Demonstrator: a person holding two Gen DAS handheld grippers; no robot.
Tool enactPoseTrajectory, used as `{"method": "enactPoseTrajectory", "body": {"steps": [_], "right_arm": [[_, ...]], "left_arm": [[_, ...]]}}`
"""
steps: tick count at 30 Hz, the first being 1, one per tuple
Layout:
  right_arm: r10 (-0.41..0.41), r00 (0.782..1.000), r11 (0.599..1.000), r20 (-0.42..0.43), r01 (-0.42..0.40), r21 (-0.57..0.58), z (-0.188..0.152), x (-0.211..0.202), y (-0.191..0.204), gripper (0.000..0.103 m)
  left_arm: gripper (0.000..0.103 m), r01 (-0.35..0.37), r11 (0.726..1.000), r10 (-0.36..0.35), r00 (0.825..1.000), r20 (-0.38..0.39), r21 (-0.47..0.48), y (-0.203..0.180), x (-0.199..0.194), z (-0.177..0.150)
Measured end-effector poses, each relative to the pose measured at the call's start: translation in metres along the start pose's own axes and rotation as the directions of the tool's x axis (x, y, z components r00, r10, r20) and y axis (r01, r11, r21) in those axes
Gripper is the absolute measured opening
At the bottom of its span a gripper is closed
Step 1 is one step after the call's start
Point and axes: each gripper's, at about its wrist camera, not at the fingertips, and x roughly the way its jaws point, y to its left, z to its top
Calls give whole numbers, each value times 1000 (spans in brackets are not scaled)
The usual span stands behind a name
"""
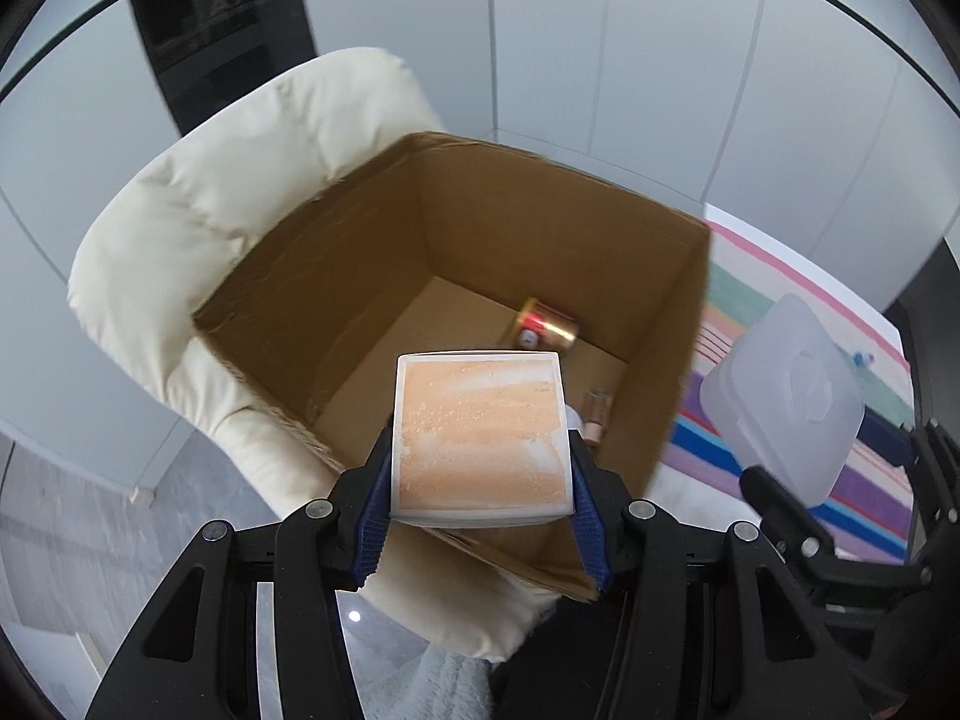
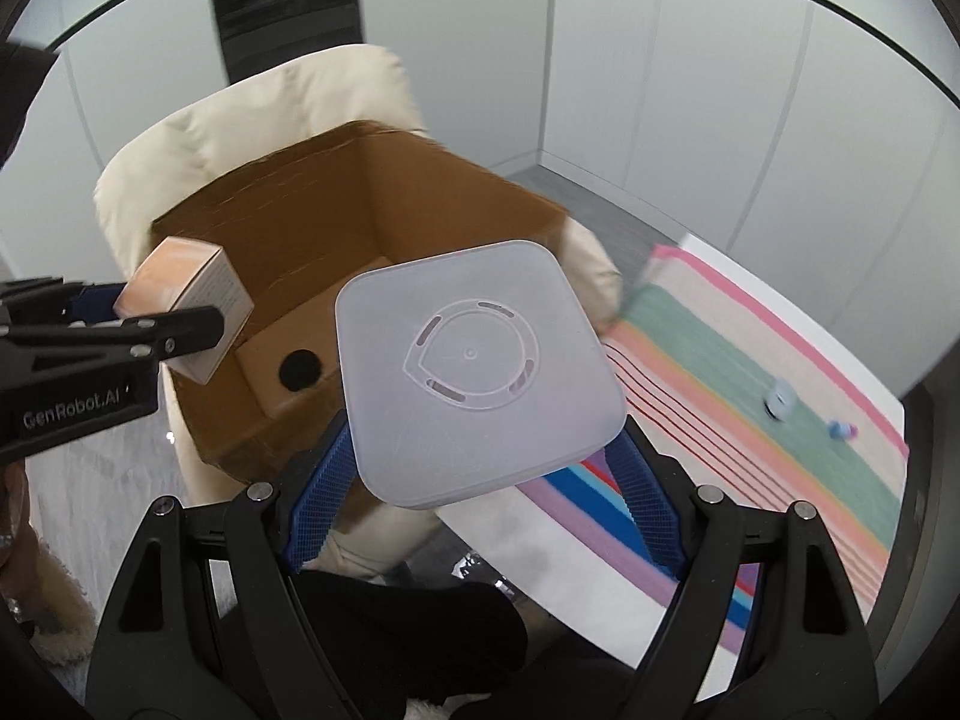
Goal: Organize objects
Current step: 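Lift the orange cube with the left tool while the right tool carries the clear case over the box, then open both tools to drop the orange cube and clear case into the box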
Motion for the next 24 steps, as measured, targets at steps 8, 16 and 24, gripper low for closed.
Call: {"method": "enactPoseTrajectory", "body": {"steps": [8, 16, 24], "right_arm": [[14, 1000, 1000, -11, -15, -28, 24, 23, 11, 84], [11, 999, 998, -30, -12, -57, 44, 51, 22, 84], [39, 998, 998, -51, -41, -55, 60, 78, 42, 88]], "left_arm": [[53, 16, 999, -16, 1000, -6, -38, 31, 12, 19], [53, -28, 999, 29, 999, 15, -36, 58, 28, 51], [76, -95, 994, 90, 992, -85, -57, 81, 65, 63]]}}
